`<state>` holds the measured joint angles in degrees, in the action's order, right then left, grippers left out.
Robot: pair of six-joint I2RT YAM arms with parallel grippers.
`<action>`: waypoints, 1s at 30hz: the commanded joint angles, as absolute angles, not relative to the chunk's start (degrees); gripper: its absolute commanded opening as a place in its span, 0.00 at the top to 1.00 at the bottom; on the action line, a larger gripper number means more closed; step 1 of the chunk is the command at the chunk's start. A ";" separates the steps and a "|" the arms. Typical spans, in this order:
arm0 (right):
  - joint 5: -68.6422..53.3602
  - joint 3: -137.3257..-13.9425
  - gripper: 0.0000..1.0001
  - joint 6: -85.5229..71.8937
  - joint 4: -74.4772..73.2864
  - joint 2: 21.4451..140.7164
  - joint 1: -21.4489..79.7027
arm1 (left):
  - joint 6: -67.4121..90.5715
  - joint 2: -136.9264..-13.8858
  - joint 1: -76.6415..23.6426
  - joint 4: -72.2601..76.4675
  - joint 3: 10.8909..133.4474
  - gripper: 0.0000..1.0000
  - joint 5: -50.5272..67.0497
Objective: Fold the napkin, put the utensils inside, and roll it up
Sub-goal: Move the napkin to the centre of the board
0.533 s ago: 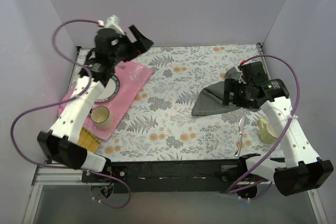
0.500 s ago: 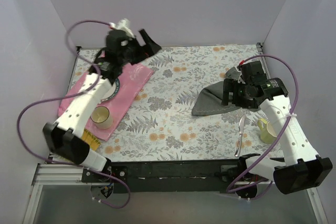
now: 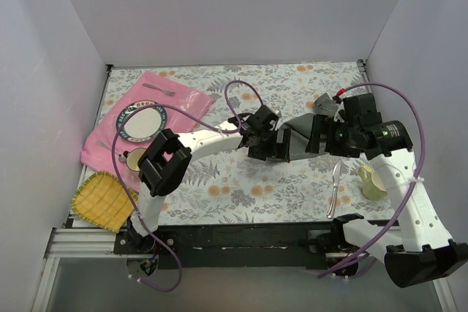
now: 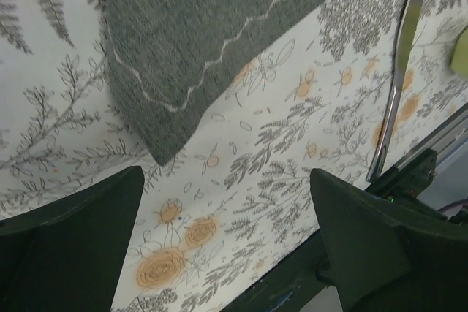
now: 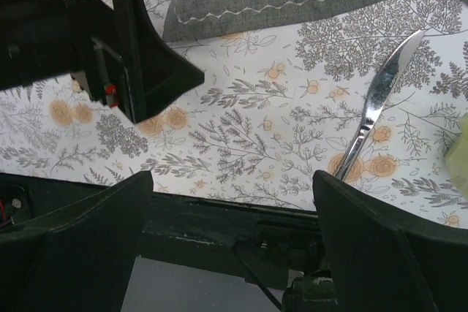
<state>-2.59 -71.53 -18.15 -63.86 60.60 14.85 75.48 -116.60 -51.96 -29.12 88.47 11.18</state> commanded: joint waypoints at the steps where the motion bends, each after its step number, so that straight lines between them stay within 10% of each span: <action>1: -3.52 -71.10 0.02 -18.63 -65.30 57.66 14.68 | 76.73 -116.18 -50.10 -23.91 89.30 0.08 9.67; 14: -3.34 -72.07 0.02 -17.84 -66.09 58.01 14.68 | 75.32 -123.92 -50.10 -27.15 96.50 0.38 4.92; 20: -2.81 -70.24 0.02 -18.19 -64.70 59.15 14.77 | 77.96 -118.86 -48.25 -31.11 96.60 0.97 4.41; 30: -9.84 -70.58 0.06 -16.44 -61.45 71.89 15.47 | 81.38 -86.71 -39.65 -40.33 76.66 1.00 -13.18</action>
<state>-6.35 -70.32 -17.67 -64.97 69.95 14.92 78.89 -103.81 -44.34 -34.02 83.15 -3.77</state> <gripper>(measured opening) 0.940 0.039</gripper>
